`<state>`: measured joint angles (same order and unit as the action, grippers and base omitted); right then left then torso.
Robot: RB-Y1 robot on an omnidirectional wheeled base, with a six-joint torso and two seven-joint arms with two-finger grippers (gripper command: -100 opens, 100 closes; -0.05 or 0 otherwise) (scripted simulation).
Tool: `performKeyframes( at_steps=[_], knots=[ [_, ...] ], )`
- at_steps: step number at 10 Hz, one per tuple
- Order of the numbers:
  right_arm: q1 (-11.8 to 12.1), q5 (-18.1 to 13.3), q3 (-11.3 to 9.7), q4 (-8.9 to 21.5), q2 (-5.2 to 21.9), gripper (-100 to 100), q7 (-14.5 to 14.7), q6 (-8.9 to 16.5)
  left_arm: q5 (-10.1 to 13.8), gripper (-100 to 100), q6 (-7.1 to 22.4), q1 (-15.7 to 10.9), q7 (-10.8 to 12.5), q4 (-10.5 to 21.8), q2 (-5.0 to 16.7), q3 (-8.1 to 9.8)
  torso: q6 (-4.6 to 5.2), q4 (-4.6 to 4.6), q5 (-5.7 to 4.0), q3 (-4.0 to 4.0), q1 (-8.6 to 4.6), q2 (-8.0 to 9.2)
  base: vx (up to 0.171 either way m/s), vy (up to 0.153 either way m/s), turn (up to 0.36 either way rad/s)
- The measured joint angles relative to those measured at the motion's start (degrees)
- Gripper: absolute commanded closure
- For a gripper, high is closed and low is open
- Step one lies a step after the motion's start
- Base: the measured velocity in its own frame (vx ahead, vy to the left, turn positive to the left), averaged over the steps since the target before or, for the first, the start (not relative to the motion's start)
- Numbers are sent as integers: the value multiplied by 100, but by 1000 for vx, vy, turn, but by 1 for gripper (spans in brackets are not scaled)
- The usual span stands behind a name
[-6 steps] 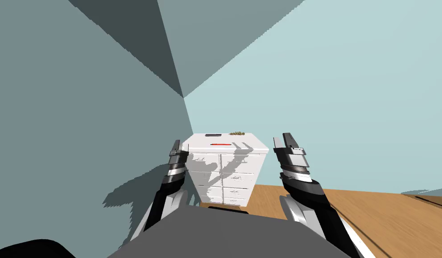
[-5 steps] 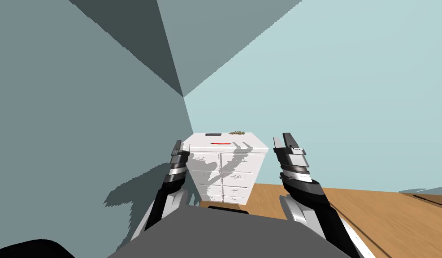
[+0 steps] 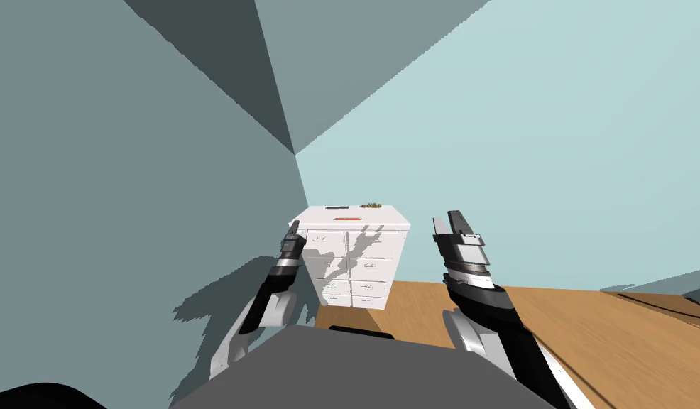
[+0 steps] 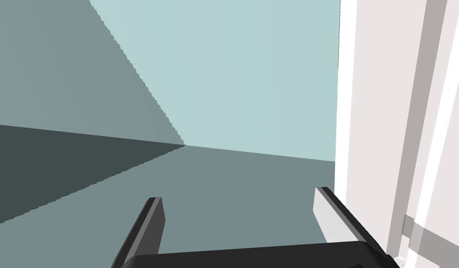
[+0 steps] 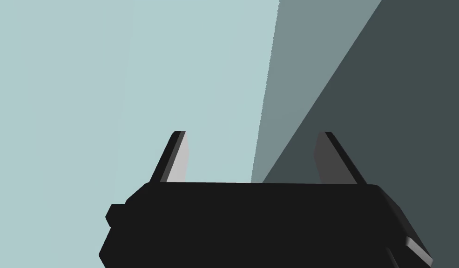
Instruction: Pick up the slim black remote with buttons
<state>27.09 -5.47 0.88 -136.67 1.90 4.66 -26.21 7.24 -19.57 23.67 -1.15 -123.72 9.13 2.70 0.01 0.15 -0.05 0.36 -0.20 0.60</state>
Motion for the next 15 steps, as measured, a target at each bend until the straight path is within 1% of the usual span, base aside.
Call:
performKeyframes(
  at_steps=[1,2,3,4,5,6,7,8,9,10,11,12,13,14,15],
  knots=[
    [0,0,0,0,0,0,0,0,27,-100,104,-163,-14,209,151,-12,1,-3,1,-6,3,-8,-188,-66,-45],
    [-1,0,0,0,0,0,0,0,82,-100,282,-338,-14,362,343,-12,1,0,0,1,-2,5,-132,-39,-16],
    [0,0,0,0,0,0,0,0,89,-100,431,-400,-35,424,409,-45,-1,-2,1,-4,5,-7,-129,-32,-35],
    [0,0,0,0,0,0,0,0,129,-100,569,-539,-40,587,573,-57,0,-3,2,-7,9,-10,-91,-20,-21],
    [1,0,0,0,0,0,0,0,143,-100,671,-650,-49,728,644,-69,-1,-5,3,-13,13,-23,-100,-38,-49],
    [0,0,0,0,0,0,0,0,195,-100,811,-829,-43,923,811,-63,1,-6,2,-15,10,-24,-107,-37,-20],
    [1,0,0,0,0,0,0,0,216,-100,940,-889,-44,991,891,-68,-1,-6,2,-13,9,-22,-122,-29,-34],
    [0,0,0,0,0,0,0,0,265,-100,1084,-1052,-41,1162,1052,-75,0,-5,2,-11,12,-18,-113,-40,-35],
    [1,0,0,0,0,0,0,0,293,-100,1203,-1120,-37,1263,1148,-79,-1,-5,2,-11,8,-19,-116,-60,-48],
    [0,0,0,0,0,0,0,0,332,-100,1342,-1281,-45,1437,1286,-96,0,-5,0,-12,2,-19,-108,-38,-36],
    [1,0,0,0,0,0,0,0,366,-100,1499,-1429,-40,1588,1396,-93,-1,-5,1,-13,8,-21,-135,-52,-64],
    [0,0,0,0,0,0,0,0,446,-100,1673,-1601,-8,1746,1611,-76,0,-4,1,-9,5,-14,-114,-44,-32],
    [1,0,0,0,0,0,0,0,458,-100,1852,-1710,-15,1856,1676,-90,-1,-4,1,-10,6,-18,-127,-31,-77],
    [0,0,0,0,0,0,0,0,494,-100,2034,-1872,-32,2000,1813,-112,0,-4,2,-9,10,-15,-99,-27,-39],
    [1,0,0,0,0,0,0,0,513,-100,2253,-1978,-40,2074,1894,-109,-2,-5,2,-13,13,-22,-32,-16,8]
  ],
)
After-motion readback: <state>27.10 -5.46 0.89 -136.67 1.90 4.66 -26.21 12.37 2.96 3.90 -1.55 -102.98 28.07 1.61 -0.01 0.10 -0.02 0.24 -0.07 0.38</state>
